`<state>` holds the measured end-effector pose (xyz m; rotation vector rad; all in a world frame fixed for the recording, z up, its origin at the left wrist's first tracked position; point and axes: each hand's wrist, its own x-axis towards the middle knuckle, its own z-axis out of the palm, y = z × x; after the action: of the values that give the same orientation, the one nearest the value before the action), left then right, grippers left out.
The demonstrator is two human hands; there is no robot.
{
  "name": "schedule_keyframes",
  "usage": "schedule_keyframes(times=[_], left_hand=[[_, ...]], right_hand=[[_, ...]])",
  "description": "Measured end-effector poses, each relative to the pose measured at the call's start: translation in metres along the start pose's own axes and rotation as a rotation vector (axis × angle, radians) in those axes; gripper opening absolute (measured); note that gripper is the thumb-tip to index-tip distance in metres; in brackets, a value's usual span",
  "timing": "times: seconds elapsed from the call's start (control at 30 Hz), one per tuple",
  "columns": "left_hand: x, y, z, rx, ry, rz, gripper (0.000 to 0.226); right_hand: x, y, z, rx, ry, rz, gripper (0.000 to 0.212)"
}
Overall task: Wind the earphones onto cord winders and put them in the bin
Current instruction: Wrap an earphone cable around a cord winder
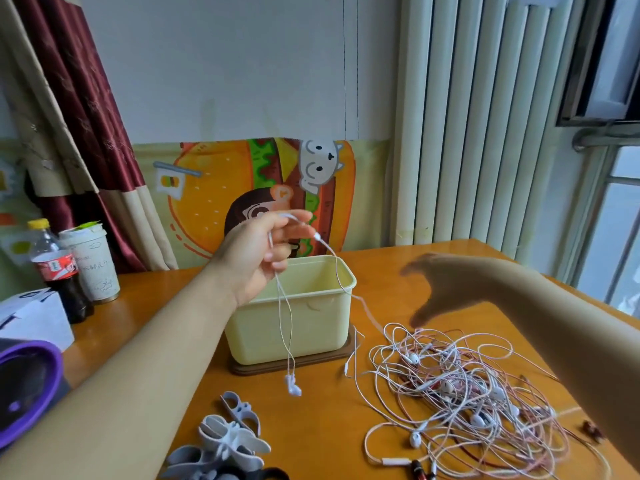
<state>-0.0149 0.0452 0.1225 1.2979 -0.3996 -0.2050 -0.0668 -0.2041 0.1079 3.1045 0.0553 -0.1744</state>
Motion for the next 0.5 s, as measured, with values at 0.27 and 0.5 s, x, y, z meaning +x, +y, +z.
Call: schedule_keyframes(times=[0.27,0.5], left_hand=[[-0.008,0.034,0.033,-0.016,-0.132,0.296,0.036],[-0.008,0.039,-0.003,0.004,0.184,0.554,0.033]], right_hand=[[0.026,-0.058,0.019,0.632,0.073,-0.178,0.044],[0.052,0.023,0.060,0.620,0.045,0.359,0.025]])
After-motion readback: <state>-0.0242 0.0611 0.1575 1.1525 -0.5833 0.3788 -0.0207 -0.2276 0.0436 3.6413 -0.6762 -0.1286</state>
